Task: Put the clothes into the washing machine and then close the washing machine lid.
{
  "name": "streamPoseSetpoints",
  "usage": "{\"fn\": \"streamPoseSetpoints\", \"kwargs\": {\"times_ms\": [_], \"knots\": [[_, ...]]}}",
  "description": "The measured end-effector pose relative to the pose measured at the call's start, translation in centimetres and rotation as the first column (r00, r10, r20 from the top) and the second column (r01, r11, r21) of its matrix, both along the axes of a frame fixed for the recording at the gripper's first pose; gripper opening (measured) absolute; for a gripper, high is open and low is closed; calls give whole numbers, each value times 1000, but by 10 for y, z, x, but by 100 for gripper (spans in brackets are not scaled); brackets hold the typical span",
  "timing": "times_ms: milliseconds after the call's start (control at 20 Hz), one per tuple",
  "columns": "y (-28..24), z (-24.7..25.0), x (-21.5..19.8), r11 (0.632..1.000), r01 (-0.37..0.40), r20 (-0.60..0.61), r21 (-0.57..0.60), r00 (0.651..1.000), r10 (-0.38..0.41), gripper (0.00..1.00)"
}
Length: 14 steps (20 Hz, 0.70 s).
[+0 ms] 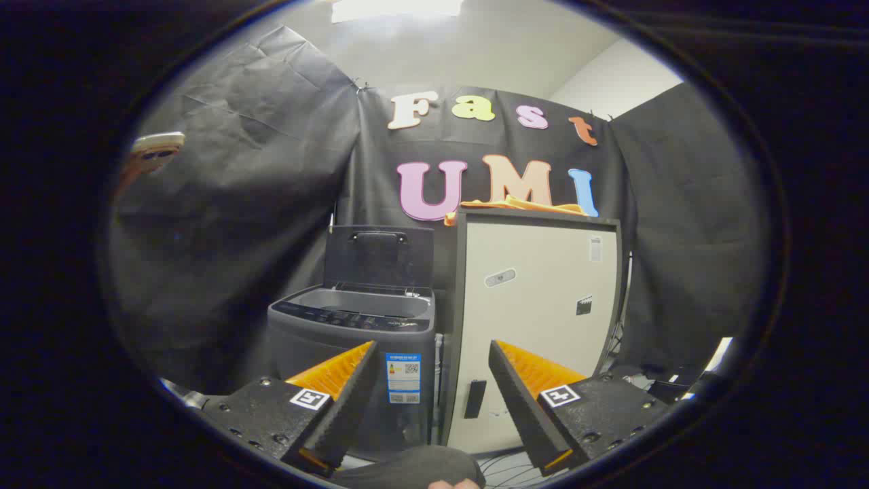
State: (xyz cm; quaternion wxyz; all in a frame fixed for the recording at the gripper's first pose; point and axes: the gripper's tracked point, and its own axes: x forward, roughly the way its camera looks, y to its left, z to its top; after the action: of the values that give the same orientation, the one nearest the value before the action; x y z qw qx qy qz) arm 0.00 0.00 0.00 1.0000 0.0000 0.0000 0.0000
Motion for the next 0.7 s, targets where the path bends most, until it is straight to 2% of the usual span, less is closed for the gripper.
{"fn": "streamPoseSetpoints", "kwargs": {"times_ms": [300,700], "knots": [[-7,-4,1,999,20,-15,27,1000,-19,97],[-5,-3,2,1000,13,-12,5,1000,-13,97]]}}
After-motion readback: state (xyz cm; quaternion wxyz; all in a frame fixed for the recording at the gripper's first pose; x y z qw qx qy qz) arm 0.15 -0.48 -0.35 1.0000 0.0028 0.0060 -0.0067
